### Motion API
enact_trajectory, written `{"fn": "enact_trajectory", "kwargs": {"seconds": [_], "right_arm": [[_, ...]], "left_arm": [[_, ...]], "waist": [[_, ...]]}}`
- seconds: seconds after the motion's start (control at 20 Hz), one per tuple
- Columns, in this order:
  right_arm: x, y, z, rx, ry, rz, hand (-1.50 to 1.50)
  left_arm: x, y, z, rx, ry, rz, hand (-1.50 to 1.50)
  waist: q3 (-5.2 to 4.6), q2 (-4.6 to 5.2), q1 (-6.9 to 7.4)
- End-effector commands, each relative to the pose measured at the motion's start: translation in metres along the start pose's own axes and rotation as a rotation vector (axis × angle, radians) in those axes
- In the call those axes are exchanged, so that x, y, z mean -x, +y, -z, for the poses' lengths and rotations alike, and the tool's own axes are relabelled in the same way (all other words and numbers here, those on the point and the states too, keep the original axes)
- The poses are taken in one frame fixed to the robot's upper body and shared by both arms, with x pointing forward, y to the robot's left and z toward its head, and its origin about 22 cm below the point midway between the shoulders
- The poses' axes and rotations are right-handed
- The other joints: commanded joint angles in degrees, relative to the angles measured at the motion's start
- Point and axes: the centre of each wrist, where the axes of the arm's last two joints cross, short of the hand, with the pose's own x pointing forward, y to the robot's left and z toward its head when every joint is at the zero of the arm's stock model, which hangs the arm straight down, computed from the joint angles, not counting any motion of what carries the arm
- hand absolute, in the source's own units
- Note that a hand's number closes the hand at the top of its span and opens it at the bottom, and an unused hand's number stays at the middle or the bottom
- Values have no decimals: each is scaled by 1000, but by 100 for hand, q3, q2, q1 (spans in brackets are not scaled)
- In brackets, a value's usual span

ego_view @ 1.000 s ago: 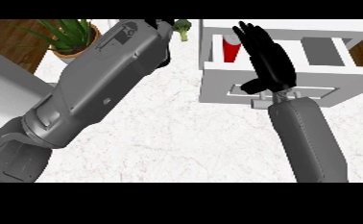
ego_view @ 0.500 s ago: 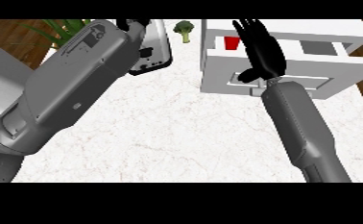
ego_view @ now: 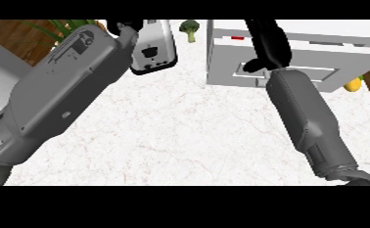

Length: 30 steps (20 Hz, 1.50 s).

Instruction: Pick up the can, place it into the drawer and close the drawer

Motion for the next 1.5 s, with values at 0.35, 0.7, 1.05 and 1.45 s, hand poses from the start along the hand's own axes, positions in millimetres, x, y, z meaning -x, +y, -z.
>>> {"fn": "enact_trajectory", "kwargs": {"seconds": [0.35,0.7,1.05,1.45], "right_arm": [[10,-22,36,69,64,-29,-150],[5,-49,62,94,87,-51,-150],[4,-55,68,6,46,34,-150],[-23,-53,75,46,142,614,-150]], "left_arm": [[-7,-1,-13,20,-19,6,-150],[-9,17,-10,24,-17,14,-150],[-20,10,-24,61,-7,0,-150],[-22,24,-18,20,-10,12,-150]], "waist": [[88,140,117],[86,200,229],[95,197,347],[115,177,233]]}}
